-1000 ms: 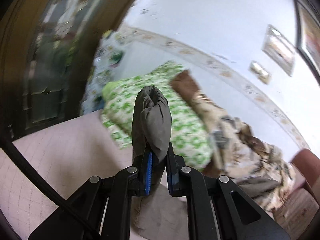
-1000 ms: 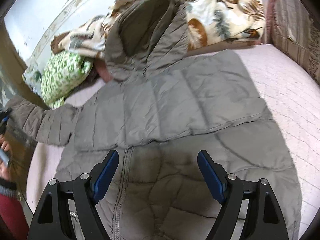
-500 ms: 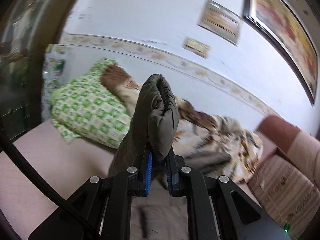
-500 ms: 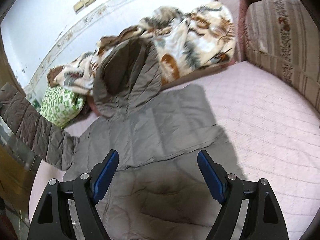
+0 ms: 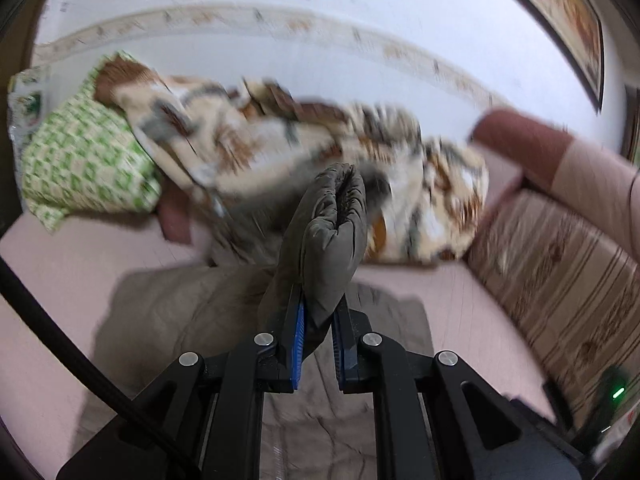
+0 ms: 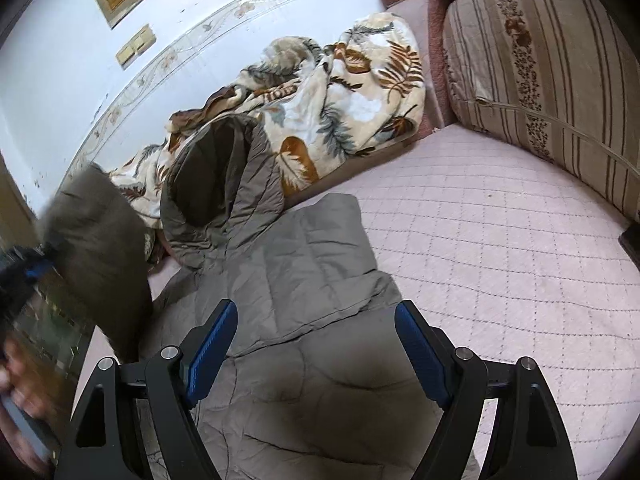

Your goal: Fold large clothes

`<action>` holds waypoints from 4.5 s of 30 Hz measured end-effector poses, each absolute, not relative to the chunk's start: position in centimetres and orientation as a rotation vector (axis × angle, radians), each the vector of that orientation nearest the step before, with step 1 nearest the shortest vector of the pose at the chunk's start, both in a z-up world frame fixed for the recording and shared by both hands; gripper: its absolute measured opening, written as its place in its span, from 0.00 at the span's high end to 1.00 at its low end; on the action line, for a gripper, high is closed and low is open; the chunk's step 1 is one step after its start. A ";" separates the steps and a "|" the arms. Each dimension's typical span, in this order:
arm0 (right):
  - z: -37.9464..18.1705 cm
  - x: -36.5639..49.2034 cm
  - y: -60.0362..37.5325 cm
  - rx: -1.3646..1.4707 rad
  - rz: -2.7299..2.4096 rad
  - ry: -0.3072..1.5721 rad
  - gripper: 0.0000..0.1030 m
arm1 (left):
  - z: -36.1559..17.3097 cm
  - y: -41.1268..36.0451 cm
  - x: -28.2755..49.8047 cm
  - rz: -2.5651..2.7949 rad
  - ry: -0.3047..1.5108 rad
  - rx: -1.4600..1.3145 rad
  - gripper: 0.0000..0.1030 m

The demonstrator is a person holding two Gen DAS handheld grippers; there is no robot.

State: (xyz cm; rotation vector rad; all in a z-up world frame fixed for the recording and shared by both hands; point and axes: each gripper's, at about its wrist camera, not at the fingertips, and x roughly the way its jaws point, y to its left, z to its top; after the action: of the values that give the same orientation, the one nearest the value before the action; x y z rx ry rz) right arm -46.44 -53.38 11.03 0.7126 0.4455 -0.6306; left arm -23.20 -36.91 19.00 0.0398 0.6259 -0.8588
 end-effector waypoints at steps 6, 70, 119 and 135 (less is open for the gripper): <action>10.9 -46.9 -54.0 0.726 -0.636 0.441 0.18 | 11.6 -41.8 -25.4 -0.857 0.730 0.170 0.89; 6.0 -30.5 -47.5 0.374 -0.524 0.755 0.29 | 5.9 -24.2 -16.5 -0.549 0.798 0.268 0.34; 9.0 -33.9 -47.4 0.545 -0.511 0.672 0.18 | 7.7 -26.8 -21.0 -0.677 0.540 0.387 0.33; 22.2 -26.2 -56.9 0.820 -0.482 0.538 0.16 | 8.4 -26.8 -21.2 -0.672 0.477 0.389 0.31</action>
State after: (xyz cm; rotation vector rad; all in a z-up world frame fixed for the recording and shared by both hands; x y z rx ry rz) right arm -26.23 -56.95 22.22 0.8196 0.5382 -0.4825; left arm -21.19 -26.83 8.40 0.3891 0.4766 -0.6725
